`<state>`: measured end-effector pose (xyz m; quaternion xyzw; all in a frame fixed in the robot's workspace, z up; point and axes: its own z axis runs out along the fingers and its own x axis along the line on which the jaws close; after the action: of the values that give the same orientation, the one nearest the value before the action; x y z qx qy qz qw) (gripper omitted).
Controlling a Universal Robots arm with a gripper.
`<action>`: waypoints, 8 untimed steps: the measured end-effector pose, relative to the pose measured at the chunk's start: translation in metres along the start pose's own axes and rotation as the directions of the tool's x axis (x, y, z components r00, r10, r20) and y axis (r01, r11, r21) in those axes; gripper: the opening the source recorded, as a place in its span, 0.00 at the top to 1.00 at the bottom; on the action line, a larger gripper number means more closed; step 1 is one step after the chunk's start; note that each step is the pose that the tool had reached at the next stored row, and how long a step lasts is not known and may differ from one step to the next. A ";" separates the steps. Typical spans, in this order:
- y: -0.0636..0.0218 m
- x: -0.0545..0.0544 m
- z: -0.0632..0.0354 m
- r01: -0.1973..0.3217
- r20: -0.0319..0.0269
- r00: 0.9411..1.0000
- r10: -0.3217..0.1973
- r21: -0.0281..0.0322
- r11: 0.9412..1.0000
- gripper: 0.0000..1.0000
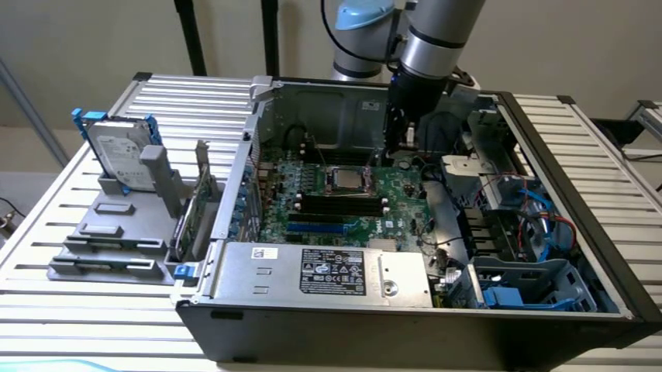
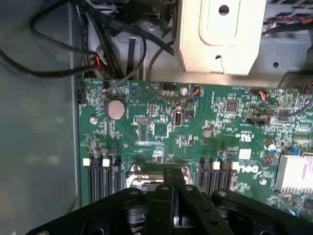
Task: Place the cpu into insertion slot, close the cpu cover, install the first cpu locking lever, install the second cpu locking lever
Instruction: 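Close the cpu cover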
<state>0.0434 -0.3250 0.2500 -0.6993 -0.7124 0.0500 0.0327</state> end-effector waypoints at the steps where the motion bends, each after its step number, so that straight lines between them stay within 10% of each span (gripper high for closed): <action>1: -0.0033 0.000 0.0003 0.000 0.000 1.000 0.000 0.002 1.000 0.89; 8: -0.0283 0.001 0.0032 0.000 0.000 1.000 0.000 0.010 1.000 0.89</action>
<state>0.0149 -0.3250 0.2502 -0.6991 -0.7121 0.0536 0.0363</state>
